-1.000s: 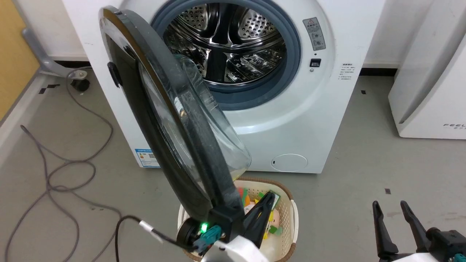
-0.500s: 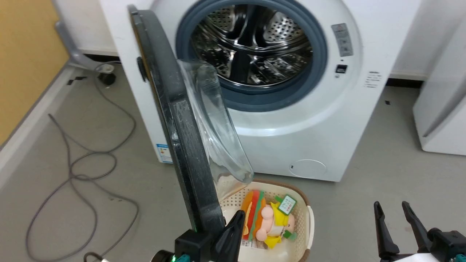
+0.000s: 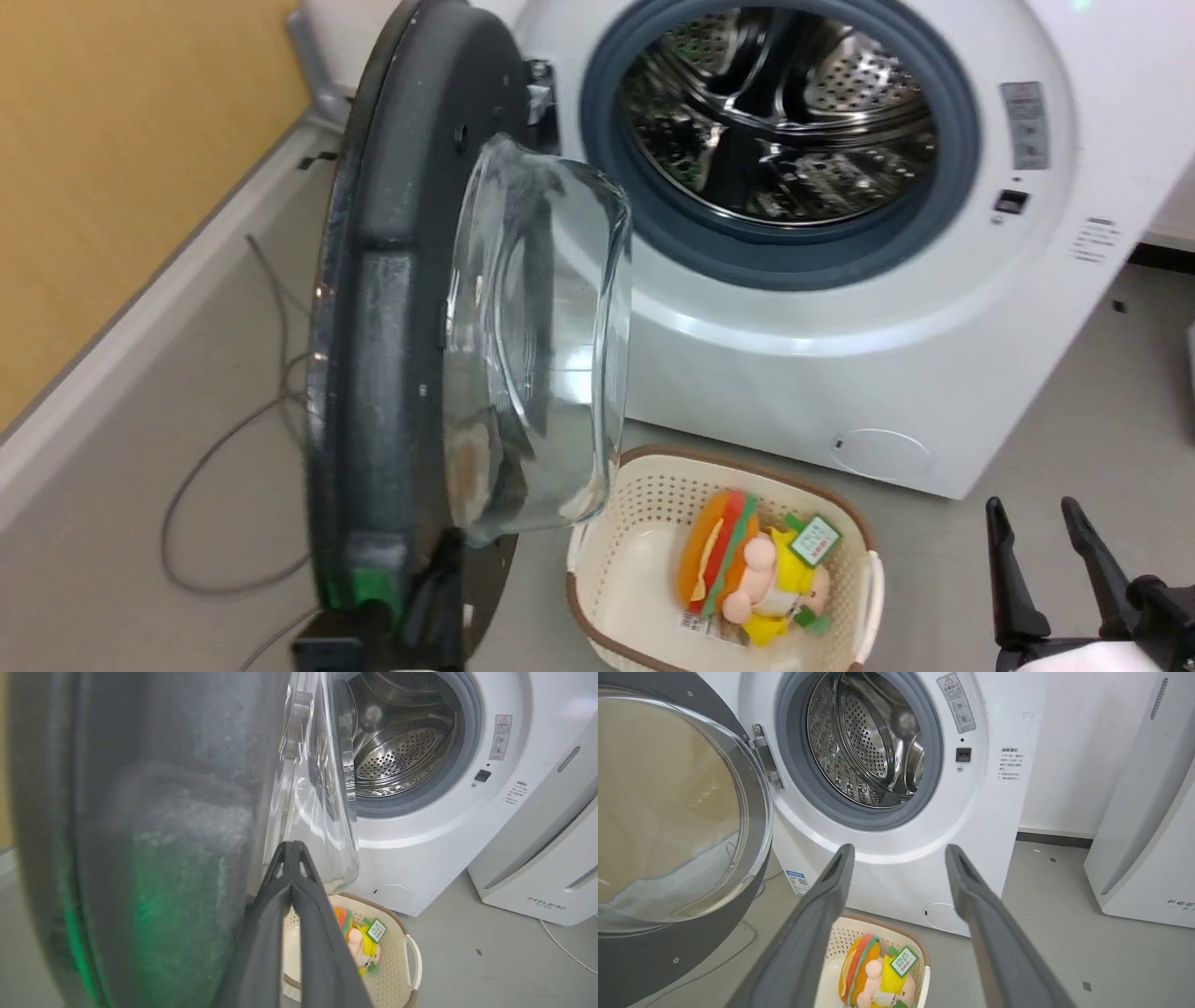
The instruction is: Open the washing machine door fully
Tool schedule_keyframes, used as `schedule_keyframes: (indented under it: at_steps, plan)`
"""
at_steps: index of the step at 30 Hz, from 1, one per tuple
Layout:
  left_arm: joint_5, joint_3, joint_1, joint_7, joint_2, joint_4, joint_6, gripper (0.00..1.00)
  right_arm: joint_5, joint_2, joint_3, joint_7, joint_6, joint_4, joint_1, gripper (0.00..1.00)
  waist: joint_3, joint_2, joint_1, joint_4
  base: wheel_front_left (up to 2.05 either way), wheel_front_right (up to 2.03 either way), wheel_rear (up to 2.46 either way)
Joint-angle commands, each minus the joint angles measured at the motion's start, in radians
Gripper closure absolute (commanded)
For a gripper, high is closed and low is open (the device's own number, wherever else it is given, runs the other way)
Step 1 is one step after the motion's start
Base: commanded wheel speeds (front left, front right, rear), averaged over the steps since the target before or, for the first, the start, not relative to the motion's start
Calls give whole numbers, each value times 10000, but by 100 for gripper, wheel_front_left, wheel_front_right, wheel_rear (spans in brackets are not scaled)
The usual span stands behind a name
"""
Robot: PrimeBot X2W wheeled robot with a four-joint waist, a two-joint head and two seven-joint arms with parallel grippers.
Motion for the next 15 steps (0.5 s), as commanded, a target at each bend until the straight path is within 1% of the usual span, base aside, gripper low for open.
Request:
schedule_keyframes:
  at_steps: [1, 7, 8, 10, 15]
  plan:
    - [-4, 309, 186, -138, 146, -56, 170, 100, -48, 41, -29, 43, 6, -112, 59, 0, 39, -1, 0, 311, 0, 0, 0]
    - [-58, 1206, 410, -338, 699, 136, 474, 100, -28, 41, -31, 146, 6, -278, 55, 0, 90, -1, 0, 592, 0, 0, 0]
    - [-58, 1206, 410, -338, 699, 136, 474, 100, -28, 41, -31, 146, 6, -278, 55, 0, 90, -1, 0, 592, 0, 0, 0]
    - [-73, 1633, 563, -408, 1015, 390, 605, 100, -44, 41, 52, 189, 6, -310, -5, 0, 135, -1, 0, 596, 0, 0, 0]
    - [-374, 2439, 515, -714, 1372, 921, 619, 100, -57, 41, 87, 232, 6, -323, -46, 0, 230, -1, 0, 576, 0, 0, 0]
